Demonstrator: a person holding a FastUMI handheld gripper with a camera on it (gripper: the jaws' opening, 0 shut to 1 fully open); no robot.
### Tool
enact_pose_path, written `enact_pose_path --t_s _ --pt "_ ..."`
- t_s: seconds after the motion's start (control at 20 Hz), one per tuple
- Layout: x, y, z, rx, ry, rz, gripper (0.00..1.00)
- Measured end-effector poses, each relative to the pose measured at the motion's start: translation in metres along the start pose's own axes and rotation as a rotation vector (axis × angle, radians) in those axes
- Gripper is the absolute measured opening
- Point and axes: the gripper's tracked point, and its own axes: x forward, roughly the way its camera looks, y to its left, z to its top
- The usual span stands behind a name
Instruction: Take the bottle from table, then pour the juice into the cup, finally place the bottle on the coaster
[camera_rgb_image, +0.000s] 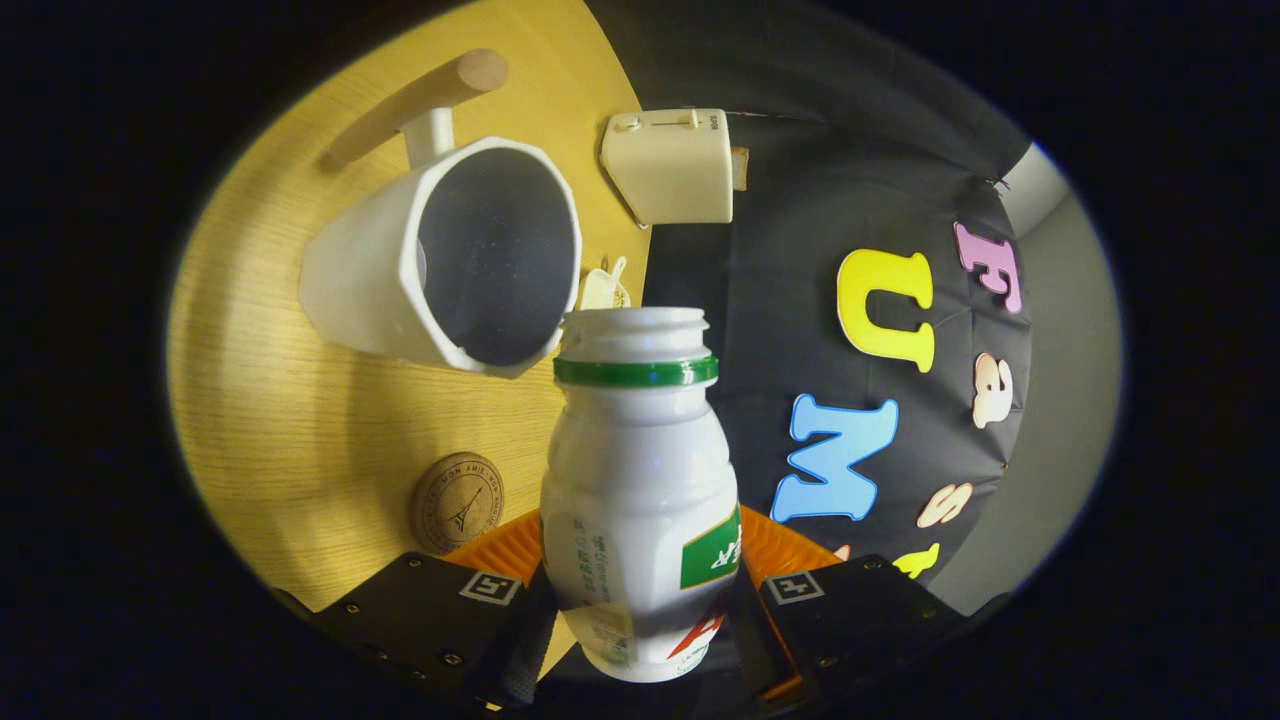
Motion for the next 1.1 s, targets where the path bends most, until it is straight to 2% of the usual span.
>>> enact_pose_path --t_s 1.1 --pt "-0.004 -0.016 -0.004 -0.111 0.010 -0.028 0.74"
